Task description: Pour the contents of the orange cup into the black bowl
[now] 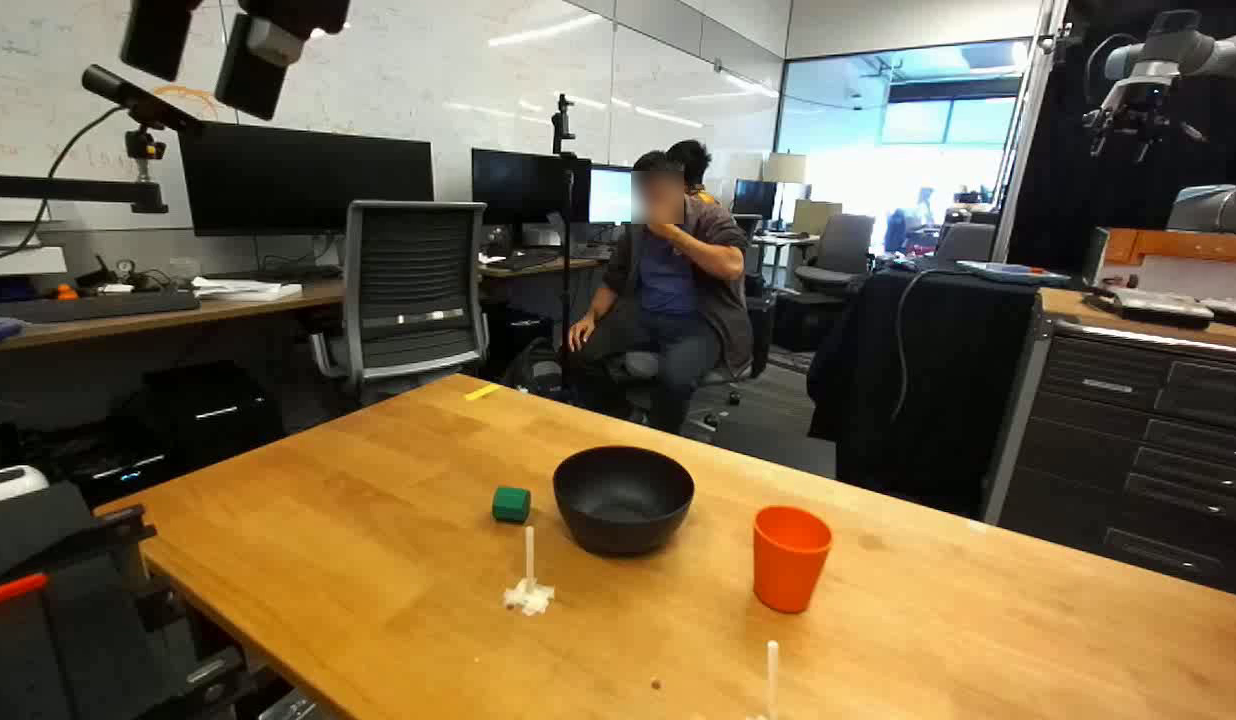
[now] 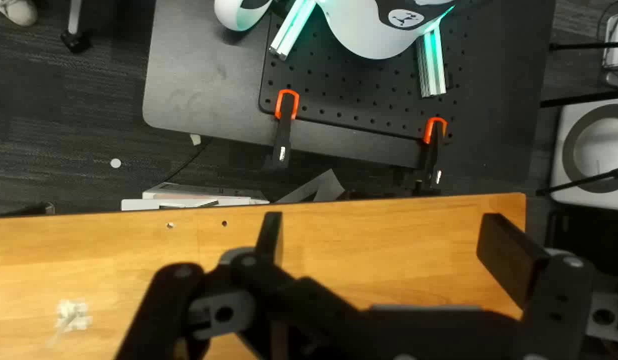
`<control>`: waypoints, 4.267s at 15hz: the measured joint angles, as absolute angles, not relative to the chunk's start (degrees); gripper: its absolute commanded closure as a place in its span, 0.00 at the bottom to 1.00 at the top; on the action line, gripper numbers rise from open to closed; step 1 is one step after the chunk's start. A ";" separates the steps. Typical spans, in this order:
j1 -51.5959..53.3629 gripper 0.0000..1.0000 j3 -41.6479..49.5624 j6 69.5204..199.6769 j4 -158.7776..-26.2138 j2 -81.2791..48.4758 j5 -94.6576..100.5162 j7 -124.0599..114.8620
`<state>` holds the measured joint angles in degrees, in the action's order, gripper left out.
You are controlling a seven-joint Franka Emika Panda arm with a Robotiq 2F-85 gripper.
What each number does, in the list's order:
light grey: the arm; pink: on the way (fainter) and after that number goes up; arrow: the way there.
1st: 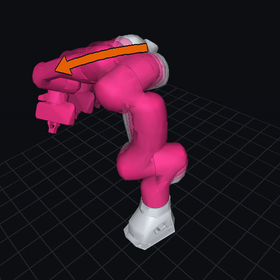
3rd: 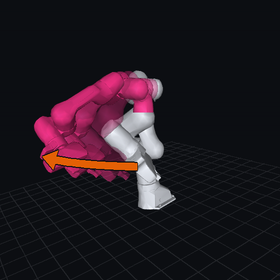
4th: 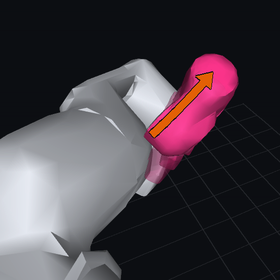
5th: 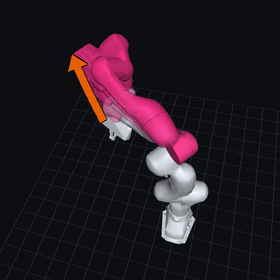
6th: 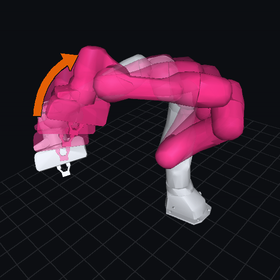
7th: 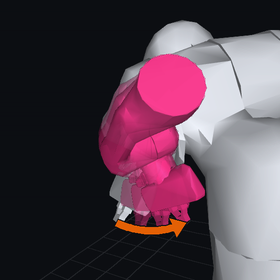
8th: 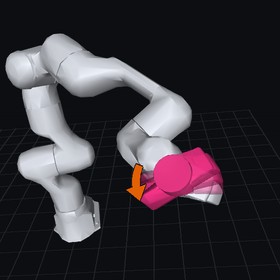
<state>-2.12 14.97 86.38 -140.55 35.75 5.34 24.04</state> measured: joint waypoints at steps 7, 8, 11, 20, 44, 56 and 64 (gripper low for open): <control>-2.12 0.00 14.97 86.50 -140.11 35.87 5.34 24.04; -2.12 0.00 14.97 86.50 -140.10 35.87 5.34 24.04; -2.13 0.00 14.97 86.58 -140.14 35.66 5.23 24.04; -2.31 0.00 16.16 97.48 -134.65 31.54 -1.03 23.35; -12.00 0.00 19.28 107.39 -99.40 -4.51 -22.33 23.33; -16.64 0.00 16.43 107.27 -91.51 -13.30 -23.05 22.92; -16.92 0.00 15.36 109.33 -92.65 -13.57 -22.58 22.60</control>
<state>-16.92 15.36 109.33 -92.65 -13.57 -22.58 22.60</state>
